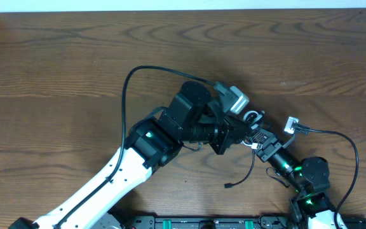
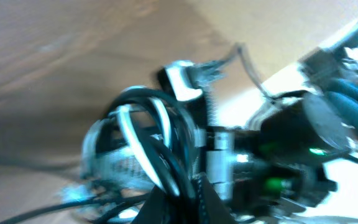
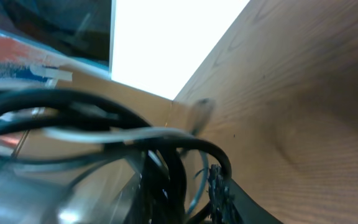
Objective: Untangle cables
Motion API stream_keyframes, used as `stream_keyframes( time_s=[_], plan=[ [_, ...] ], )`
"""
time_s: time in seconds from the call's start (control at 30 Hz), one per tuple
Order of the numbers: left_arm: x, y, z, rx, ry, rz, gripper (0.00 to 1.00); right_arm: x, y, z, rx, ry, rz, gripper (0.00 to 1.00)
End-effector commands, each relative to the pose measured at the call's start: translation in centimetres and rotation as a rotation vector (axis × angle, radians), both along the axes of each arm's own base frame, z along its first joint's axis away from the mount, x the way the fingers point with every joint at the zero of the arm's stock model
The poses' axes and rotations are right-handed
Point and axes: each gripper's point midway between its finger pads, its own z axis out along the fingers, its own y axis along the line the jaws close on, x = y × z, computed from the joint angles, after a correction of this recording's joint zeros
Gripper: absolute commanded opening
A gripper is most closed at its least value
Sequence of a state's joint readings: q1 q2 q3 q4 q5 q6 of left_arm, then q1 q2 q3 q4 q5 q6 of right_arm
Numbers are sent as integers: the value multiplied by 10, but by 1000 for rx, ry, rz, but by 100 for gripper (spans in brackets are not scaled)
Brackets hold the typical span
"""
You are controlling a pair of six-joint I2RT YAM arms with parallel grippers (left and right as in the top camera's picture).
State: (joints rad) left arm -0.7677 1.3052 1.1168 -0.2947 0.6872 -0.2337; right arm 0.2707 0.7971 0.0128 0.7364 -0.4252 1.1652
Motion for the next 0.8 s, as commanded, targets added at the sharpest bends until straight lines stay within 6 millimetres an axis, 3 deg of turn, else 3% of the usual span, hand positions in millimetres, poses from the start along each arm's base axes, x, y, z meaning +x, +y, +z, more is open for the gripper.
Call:
stream_keyframes(
  time_s=[0.0,0.17,0.27,0.4,0.63,0.77],
  plan=[
    [-56,-8,51,-213,4,-329,8,13,-21,-23,-50,67,-143,27],
    [-75,-6,74,-316,-24,-472,8,16,-36,-48,-97,163,-229,24],
    [-72,-1,81,-344,-45,-484,7,15,-42,-61,-126,211,-261,25],
    [-51,11,84,-348,-38,-420,7,15,-47,-67,-201,193,-276,26],
    [0,52,95,-360,-66,-243,8,12,-64,-91,-300,264,-349,27],
    [19,72,100,-362,-93,-160,7,10,-75,-101,-338,299,-396,27]
  ],
)
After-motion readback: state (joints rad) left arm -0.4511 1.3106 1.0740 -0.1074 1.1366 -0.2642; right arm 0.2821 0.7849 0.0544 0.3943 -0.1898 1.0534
